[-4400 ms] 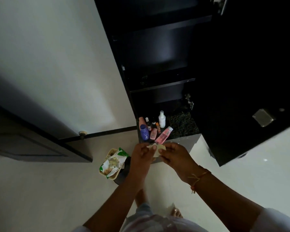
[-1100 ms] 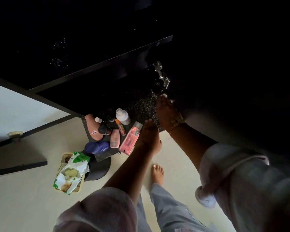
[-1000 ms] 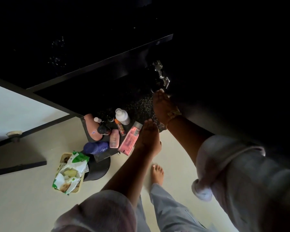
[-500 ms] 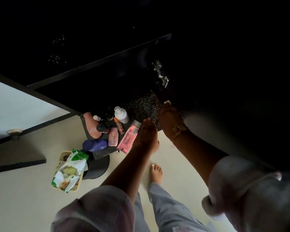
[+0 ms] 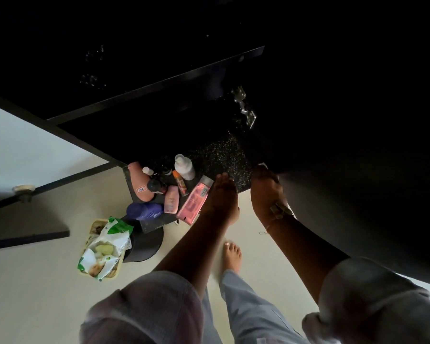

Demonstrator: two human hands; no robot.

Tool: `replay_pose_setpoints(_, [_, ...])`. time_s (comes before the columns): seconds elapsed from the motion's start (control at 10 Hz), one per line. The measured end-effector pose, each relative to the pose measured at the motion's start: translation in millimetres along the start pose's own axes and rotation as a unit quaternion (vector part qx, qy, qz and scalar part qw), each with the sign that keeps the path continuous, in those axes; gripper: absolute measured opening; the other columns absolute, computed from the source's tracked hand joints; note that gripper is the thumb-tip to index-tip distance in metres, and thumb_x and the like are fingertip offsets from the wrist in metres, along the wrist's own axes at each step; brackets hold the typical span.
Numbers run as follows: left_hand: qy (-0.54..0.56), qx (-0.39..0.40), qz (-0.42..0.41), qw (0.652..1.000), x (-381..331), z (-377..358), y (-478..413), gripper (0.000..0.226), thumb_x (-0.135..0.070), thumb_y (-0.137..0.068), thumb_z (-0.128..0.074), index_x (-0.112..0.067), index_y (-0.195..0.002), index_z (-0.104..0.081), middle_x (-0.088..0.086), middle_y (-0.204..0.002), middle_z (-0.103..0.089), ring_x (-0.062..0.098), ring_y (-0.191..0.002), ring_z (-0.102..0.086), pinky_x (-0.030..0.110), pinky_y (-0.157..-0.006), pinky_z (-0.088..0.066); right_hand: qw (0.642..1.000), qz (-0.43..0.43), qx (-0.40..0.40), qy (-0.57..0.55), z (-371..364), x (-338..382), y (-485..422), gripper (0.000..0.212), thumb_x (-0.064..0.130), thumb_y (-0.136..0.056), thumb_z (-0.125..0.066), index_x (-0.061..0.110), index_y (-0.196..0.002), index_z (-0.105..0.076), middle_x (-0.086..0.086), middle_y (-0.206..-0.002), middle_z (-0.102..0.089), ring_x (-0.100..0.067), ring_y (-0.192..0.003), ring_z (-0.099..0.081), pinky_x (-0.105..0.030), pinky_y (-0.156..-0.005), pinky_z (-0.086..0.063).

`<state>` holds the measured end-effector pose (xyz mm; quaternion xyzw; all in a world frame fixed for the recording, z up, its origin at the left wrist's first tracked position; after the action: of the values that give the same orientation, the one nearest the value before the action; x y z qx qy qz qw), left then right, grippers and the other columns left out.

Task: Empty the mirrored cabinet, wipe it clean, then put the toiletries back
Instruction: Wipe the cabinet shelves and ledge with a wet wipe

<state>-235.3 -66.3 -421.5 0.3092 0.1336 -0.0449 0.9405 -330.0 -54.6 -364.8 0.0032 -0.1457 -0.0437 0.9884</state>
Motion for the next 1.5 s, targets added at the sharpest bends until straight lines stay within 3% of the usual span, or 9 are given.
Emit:
replay_pose_setpoints(0.1, [-0.009,-0.004,-0.004,1.0,0.4,-3.1,-2.1,0.07,-0.015,-0.098,-0.045,0.007,-0.15,-0.003,0.024,-0.159,0.003,0.036,-0.148,0.004,0.036,-0.12,0.003,0.995,0.013,0.093,0.046,-57.6,-15.6,-70.6,0.04,-0.004,-0.077,-0.048,-0.008,-0.114,-0.061,-0.024,-0.103,-0.066,-0.038,-0.084,-0.069,-0.037,-0.06,-0.058])
replay_pose_setpoints(0.2, [-0.012,-0.006,-0.001,1.0,1.5,-5.8,-4.4,0.07,-0.015,-0.098,-0.044,0.008,-0.149,-0.003,0.024,-0.159,0.003,0.036,-0.148,0.004,0.036,-0.12,0.003,0.986,0.082,0.123,0.076,-73.6,2.2,-85.7,0.058,0.002,-0.086,-0.013,-0.008,-0.135,-0.043,-0.028,-0.131,-0.052,-0.042,-0.111,-0.059,-0.044,-0.084,-0.056])
replay_pose_setpoints(0.3, [-0.023,-0.009,-0.004,1.0,2.7,-10.4,-5.8,0.071,-0.014,-0.097,-0.044,0.007,-0.149,-0.002,0.024,-0.159,0.003,0.037,-0.148,0.004,0.037,-0.121,0.001,0.986,0.088,0.12,0.073,-84.8,12.0,-117.4,0.066,0.011,-0.088,-0.002,0.004,-0.145,-0.034,-0.019,-0.146,-0.042,-0.035,-0.125,-0.052,-0.04,-0.09,-0.051])
replay_pose_setpoints(0.5, [-0.037,-0.008,-0.009,0.999,4.2,-13.5,-8.8,0.07,-0.015,-0.097,-0.044,0.006,-0.15,-0.004,0.024,-0.159,0.003,0.037,-0.147,0.004,0.038,-0.121,0.002,0.978,0.087,0.187,-0.024,-94.9,19.5,-145.3,0.046,0.015,-0.101,-0.027,0.011,-0.144,-0.039,-0.005,-0.154,-0.032,-0.024,-0.142,-0.029,-0.036,-0.113,-0.025])
replay_pose_setpoints(0.7, [-0.035,0.002,-0.004,0.999,3.7,-11.1,-7.5,0.071,-0.013,-0.097,-0.044,0.007,-0.149,-0.001,0.024,-0.159,0.005,0.037,-0.148,0.006,0.037,-0.121,0.003,0.969,0.171,0.175,-0.021,-85.1,-1.3,-109.1,0.042,0.013,-0.099,-0.033,0.009,-0.137,-0.05,-0.008,-0.145,-0.046,-0.025,-0.135,-0.041,-0.034,-0.111,-0.033])
replay_pose_setpoints(0.8, [-0.022,-0.001,0.005,1.0,3.8,-8.8,-5.9,0.072,-0.012,-0.097,-0.045,0.006,-0.15,0.001,0.022,-0.159,0.004,0.034,-0.148,0.005,0.037,-0.122,-0.001,0.97,0.201,0.09,-0.104,-76.6,-18.0,-66.4,0.034,0.005,-0.089,-0.044,0.001,-0.113,-0.067,-0.017,-0.115,-0.067,-0.032,-0.108,-0.064,-0.038,-0.096,-0.049])
replay_pose_setpoints(1.2, [-0.014,-0.013,0.002,1.0,4.1,-6.2,-4.1,0.068,-0.011,-0.099,-0.041,0.004,-0.15,0.001,0.021,-0.16,0.006,0.032,-0.148,0.007,0.034,-0.119,0.003,0.99,0.113,0.07,-0.053,-62.0,-43.7,-27.9,0.038,-0.001,-0.086,-0.048,0.011,-0.119,-0.062,-0.011,-0.116,-0.066,-0.034,-0.1,-0.065,-0.041,-0.079,-0.056])
replay_pose_setpoints(1.4, [-0.008,-0.009,-0.007,1.0,6.3,-9.2,-6.0,0.071,-0.012,-0.098,-0.044,0.008,-0.15,0.001,0.023,-0.159,0.005,0.035,-0.148,0.005,0.035,-0.121,0.001,0.99,0.051,0.108,-0.074,-80.8,-36.1,-80.8,0.028,0.031,-0.099,-0.042,0.024,-0.119,-0.06,-0.005,-0.112,-0.067,-0.031,-0.101,-0.065,-0.034,-0.081,-0.053])
replay_pose_setpoints(1.5, [-0.001,-0.021,-0.011,1.0,7.7,-12.9,-6.7,0.072,-0.011,-0.096,-0.045,0.008,-0.149,0.001,0.023,-0.159,0.004,0.035,-0.148,0.005,0.036,-0.121,0.0,0.989,0.091,0.113,-0.015,-82.9,-24.4,-96.0,0.027,0.03,-0.098,-0.041,0.02,-0.119,-0.056,-0.005,-0.116,-0.064,-0.033,-0.103,-0.064,-0.037,-0.082,-0.055])
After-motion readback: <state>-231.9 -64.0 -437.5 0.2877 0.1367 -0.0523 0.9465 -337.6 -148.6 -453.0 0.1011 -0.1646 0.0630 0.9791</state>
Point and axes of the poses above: each hand's wrist, its own y-axis away from the middle knuckle, its own z-axis out of the back of the hand, x = y × z, the point moved 4 cm from there along -y, towards the middle knuckle
